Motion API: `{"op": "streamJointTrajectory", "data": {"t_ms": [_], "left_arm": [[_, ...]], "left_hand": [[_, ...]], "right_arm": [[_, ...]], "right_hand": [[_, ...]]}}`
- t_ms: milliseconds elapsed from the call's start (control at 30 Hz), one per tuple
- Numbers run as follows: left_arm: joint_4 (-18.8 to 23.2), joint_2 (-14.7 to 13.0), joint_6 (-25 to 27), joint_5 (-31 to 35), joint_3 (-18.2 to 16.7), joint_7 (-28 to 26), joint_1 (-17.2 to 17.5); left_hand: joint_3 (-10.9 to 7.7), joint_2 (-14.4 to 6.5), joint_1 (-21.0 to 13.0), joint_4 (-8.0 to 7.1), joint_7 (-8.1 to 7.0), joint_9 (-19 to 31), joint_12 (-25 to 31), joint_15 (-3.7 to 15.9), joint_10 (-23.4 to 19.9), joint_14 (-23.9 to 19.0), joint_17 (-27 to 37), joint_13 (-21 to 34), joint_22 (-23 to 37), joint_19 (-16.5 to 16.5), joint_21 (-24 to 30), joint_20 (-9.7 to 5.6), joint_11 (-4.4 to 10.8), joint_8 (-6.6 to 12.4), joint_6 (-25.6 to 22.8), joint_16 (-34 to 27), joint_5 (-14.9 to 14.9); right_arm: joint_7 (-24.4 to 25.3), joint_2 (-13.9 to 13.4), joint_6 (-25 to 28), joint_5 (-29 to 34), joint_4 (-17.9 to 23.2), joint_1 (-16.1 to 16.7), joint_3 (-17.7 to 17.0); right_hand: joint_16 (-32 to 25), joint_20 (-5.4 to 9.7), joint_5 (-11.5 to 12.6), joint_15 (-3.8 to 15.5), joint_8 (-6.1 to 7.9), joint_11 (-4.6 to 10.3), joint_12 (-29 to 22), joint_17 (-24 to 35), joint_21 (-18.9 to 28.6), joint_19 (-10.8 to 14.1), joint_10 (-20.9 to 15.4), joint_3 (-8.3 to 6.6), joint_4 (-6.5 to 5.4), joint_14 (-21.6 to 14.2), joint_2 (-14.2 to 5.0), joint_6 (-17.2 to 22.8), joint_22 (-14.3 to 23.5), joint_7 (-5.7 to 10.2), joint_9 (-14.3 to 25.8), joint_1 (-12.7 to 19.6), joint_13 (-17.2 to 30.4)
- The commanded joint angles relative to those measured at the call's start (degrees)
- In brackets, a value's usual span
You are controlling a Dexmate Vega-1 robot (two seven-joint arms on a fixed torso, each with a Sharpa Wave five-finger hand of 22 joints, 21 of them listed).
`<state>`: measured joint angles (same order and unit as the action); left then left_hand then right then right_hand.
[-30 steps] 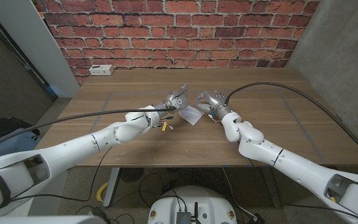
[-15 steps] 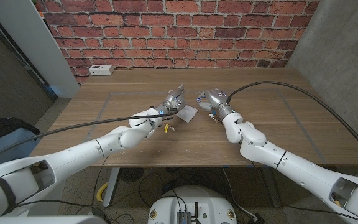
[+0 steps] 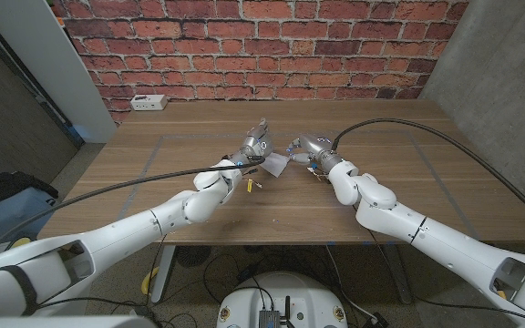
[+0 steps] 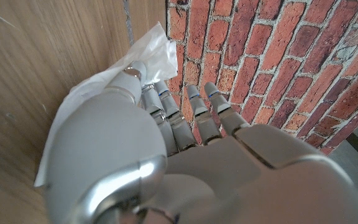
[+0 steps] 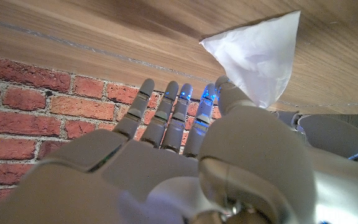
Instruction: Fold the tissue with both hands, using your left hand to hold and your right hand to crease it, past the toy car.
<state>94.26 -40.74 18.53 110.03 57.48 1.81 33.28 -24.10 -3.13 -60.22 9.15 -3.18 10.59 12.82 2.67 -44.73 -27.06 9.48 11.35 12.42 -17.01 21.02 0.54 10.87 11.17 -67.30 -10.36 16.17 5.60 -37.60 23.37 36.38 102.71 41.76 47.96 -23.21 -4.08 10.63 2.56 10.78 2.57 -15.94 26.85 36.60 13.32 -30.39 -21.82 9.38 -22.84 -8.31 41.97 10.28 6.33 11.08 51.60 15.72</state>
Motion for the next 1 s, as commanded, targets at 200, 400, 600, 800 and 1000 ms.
{"op": "streamJointTrajectory", "data": {"t_ms": [200,400,600,800,1000], "left_arm": [[4.0,-6.2,-12.6,-0.5,2.4,-7.3,-4.6],[6.4,-7.9,-18.3,0.5,3.1,-8.3,-6.5],[8.3,-9.0,-22.2,2.6,3.7,-9.3,-8.2],[8.8,-9.3,-22.9,2.9,3.2,-10.0,-8.3],[6.9,-7.1,-16.9,3.0,1.0,-4.2,-5.4]], "left_hand": [[-0.48,-0.3,1.4,-0.19,0.44,0.8,-0.6,9.47,1.2,1.8,0.3,0.3,0.3,1.3,0.0,-0.67,0.65,-0.2,-3.1,0.6,0.5],[-0.57,-0.1,1.6,-0.06,-0.86,0.7,-0.7,9.6,1.7,2.6,0.3,0.3,0.4,1.9,0.0,-0.88,0.75,-0.23,-3.3,0.6,0.4],[-0.18,-0.3,1.5,0.15,-2.41,0.5,-1.0,9.77,2.8,3.8,0.4,0.3,0.5,2.5,0.1,-0.78,1.0,-0.81,-1.8,0.5,-0.8],[0.01,-0.8,-0.1,0.71,-3.52,0.4,-0.1,10.07,1.4,3.5,0.7,0.6,0.6,1.4,0.9,-1.79,1.02,-0.37,-2.2,-0.1,-2.7],[0.75,-1.9,-0.7,0.27,1.04,0.6,0.7,9.82,0.1,1.7,0.9,1.0,0.7,0.6,1.9,-1.11,0.86,-0.5,-1.1,-0.8,-4.4]], "right_arm": [[10.0,2.9,6.7,5.5,-0.8,2.9,-0.6],[12.4,5.0,12.4,8.4,-2.2,2.9,0.3],[14.1,6.3,17.1,9.6,-3.4,2.9,0.5],[16.4,7.3,20.5,8.4,-4.7,2.9,-0.5],[20.3,6.8,20.5,6.2,-3.3,4.1,-2.3]], "right_hand": [[4.1,-0.12,-0.4,4.34,-0.68,1.53,4.6,-0.8,-1.6,-3.0,10.7,0.39,-0.83,9.1,-0.13,-6.3,0.1,1.22,0.3,0.3,-0.9],[7.0,-0.01,-0.2,3.42,-0.8,1.42,5.7,-1.6,-3.4,-6.2,17.2,0.83,-0.68,15.8,-0.27,-11.2,0.0,1.53,0.4,0.7,-1.5],[8.2,0.9,-0.1,3.76,-0.65,2.0,5.4,-2.4,-3.8,-6.1,19.0,-0.17,-0.11,18.0,-1.5,-13.2,-0.1,2.04,0.4,2.7,-1.9],[8.2,0.8,-0.2,3.33,-0.4,2.18,5.1,-2.7,-4.0,-6.0,18.9,-0.16,-0.07,17.8,-1.31,-13.2,-0.1,2.01,0.4,3.0,-2.1],[8.0,0.61,-0.3,3.52,-0.2,1.9,4.8,-2.9,-4.0,-5.9,18.4,-0.02,-0.2,17.2,-1.15,-13.1,-0.1,1.77,0.4,3.1,-2.2]]}}
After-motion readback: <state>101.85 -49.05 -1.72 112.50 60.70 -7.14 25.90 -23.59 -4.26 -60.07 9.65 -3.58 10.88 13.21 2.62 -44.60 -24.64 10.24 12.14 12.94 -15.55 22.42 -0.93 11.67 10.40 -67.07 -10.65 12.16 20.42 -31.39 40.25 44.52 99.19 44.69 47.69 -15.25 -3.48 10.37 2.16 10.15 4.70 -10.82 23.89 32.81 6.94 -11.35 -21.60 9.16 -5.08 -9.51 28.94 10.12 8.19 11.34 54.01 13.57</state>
